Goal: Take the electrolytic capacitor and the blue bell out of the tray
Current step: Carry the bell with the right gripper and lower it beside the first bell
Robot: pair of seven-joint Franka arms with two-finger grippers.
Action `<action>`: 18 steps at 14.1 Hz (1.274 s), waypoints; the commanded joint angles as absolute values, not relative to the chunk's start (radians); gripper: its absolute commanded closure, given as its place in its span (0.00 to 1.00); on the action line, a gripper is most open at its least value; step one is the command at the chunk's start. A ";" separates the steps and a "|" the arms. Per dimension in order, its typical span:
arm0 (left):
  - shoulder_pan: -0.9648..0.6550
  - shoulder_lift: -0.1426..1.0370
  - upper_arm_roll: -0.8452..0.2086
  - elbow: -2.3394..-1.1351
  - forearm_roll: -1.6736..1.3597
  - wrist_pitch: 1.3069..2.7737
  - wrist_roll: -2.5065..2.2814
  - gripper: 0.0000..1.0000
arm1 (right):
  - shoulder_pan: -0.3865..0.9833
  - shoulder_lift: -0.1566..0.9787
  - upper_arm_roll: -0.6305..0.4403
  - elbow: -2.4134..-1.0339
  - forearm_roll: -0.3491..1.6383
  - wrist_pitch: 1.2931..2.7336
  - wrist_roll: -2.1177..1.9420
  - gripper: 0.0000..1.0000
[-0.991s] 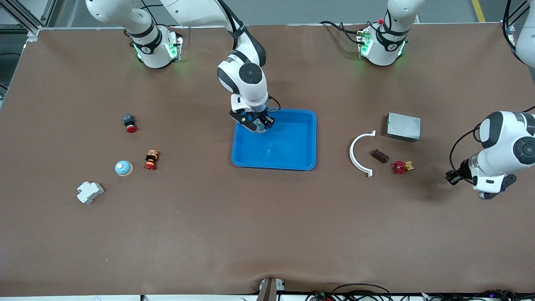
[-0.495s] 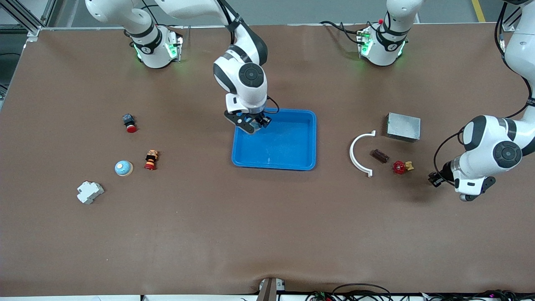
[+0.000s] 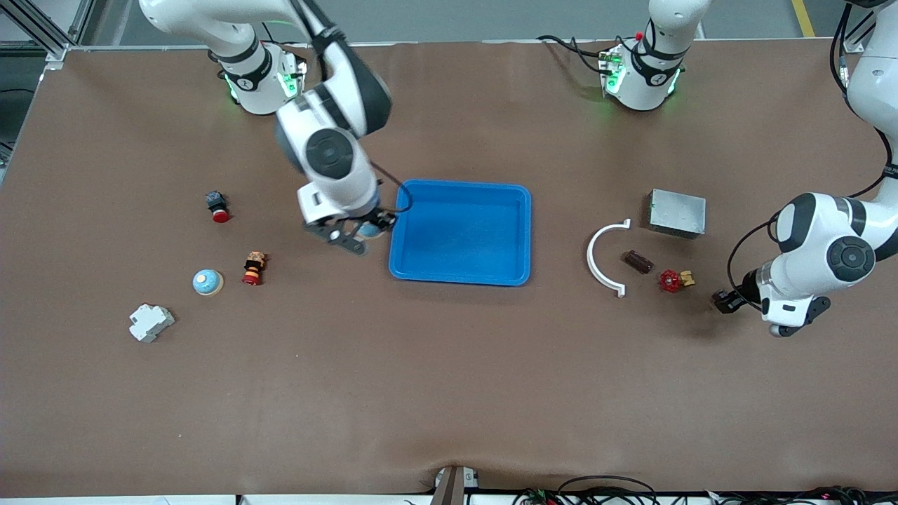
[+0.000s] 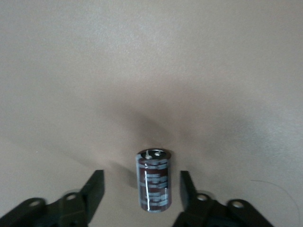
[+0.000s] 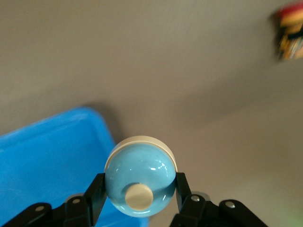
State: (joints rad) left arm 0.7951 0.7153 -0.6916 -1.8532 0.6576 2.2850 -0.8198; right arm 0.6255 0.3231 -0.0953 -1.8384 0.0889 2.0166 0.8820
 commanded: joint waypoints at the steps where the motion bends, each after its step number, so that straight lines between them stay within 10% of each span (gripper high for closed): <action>1: 0.808 0.663 -0.724 -1.861 0.635 2.286 -0.784 0.00 | 0.498 0.308 -0.080 -1.852 0.017 2.013 0.700 1.00; 10: 0.810 0.415 -0.909 -1.774 0.552 2.006 -0.595 0.00 | 0.158 0.417 -0.078 -1.756 0.006 2.104 0.163 1.00; 18: 0.756 0.440 -1.086 -1.467 0.457 1.662 -0.421 0.00 | 0.045 0.632 -0.078 -1.634 -0.005 2.224 -0.023 1.00</action>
